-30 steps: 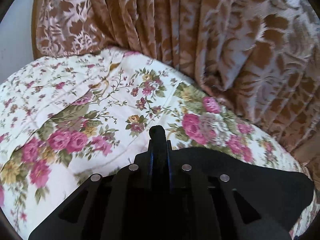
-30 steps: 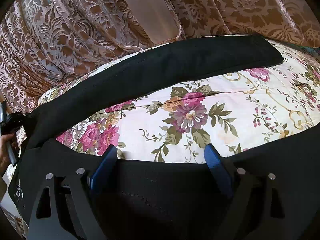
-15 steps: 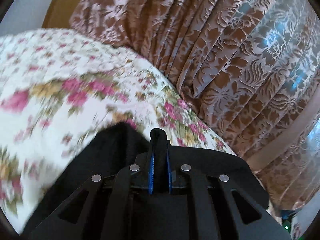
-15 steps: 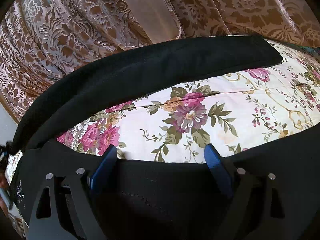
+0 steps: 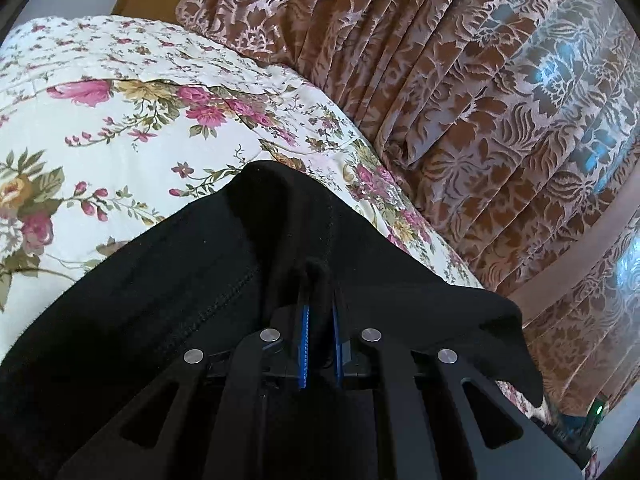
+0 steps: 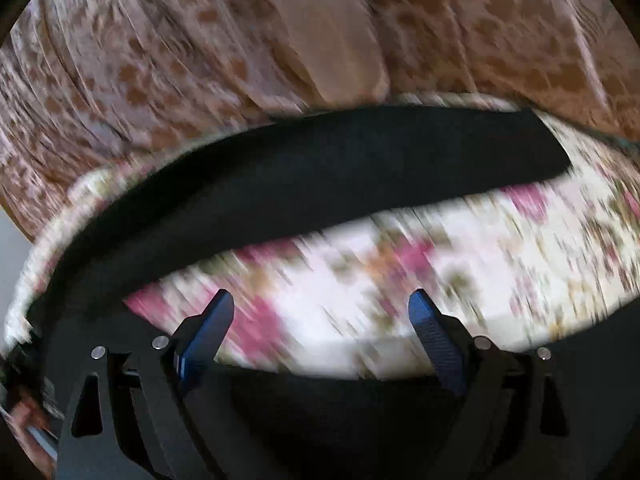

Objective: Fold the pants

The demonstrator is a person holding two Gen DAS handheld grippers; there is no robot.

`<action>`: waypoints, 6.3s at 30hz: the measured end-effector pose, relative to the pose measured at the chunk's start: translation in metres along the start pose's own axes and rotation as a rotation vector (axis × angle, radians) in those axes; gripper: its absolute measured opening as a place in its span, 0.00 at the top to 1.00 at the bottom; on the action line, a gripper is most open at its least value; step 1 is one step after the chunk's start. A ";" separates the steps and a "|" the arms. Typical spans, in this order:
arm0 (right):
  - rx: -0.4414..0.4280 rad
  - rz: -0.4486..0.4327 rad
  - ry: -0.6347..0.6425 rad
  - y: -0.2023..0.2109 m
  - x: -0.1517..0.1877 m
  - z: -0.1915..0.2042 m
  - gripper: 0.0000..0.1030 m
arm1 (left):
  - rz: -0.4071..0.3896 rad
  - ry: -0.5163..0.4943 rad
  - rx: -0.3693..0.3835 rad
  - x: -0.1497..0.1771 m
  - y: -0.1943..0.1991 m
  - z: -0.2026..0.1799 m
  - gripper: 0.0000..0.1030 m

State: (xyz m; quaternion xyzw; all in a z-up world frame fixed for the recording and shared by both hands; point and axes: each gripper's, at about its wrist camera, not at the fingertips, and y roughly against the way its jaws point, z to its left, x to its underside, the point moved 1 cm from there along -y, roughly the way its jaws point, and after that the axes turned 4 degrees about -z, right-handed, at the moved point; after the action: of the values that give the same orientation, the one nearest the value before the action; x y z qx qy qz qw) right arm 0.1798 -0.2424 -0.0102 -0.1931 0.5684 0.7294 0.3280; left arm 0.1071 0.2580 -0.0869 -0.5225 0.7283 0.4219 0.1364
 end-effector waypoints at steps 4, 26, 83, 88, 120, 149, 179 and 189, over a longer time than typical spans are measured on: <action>-0.062 0.041 -0.009 -0.019 -0.052 0.036 0.14 | -0.006 0.001 0.010 0.001 0.000 0.001 0.92; -0.071 0.358 -0.514 -0.159 -0.096 0.050 0.88 | -0.006 0.039 0.083 0.000 -0.001 0.009 0.92; -0.309 0.017 -0.518 0.067 0.117 -0.056 0.72 | 0.159 0.370 0.216 0.044 0.107 0.013 0.47; -0.294 0.023 -0.542 0.061 0.106 -0.070 0.91 | 0.146 0.370 0.154 0.026 0.090 0.009 0.87; -0.330 0.037 -0.349 0.101 0.152 -0.053 0.90 | 0.118 0.115 0.119 0.038 0.124 0.045 0.94; -0.064 -0.176 -0.771 0.116 0.106 -0.250 0.67 | 0.125 -0.373 0.215 0.078 0.063 -0.146 0.94; 0.082 -0.234 -0.751 0.186 0.132 -0.262 0.90 | 0.233 -0.338 0.250 0.117 0.004 -0.131 0.94; 0.039 -0.245 -0.749 0.180 0.144 -0.265 0.68 | 0.307 -0.435 0.293 0.130 0.020 -0.161 0.94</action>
State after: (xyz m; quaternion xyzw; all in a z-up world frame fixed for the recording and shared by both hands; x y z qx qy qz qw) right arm -0.0724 -0.4837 -0.0525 0.0263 0.3956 0.6940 0.6009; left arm 0.0741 0.0540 -0.0625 -0.2783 0.8056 0.4301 0.2975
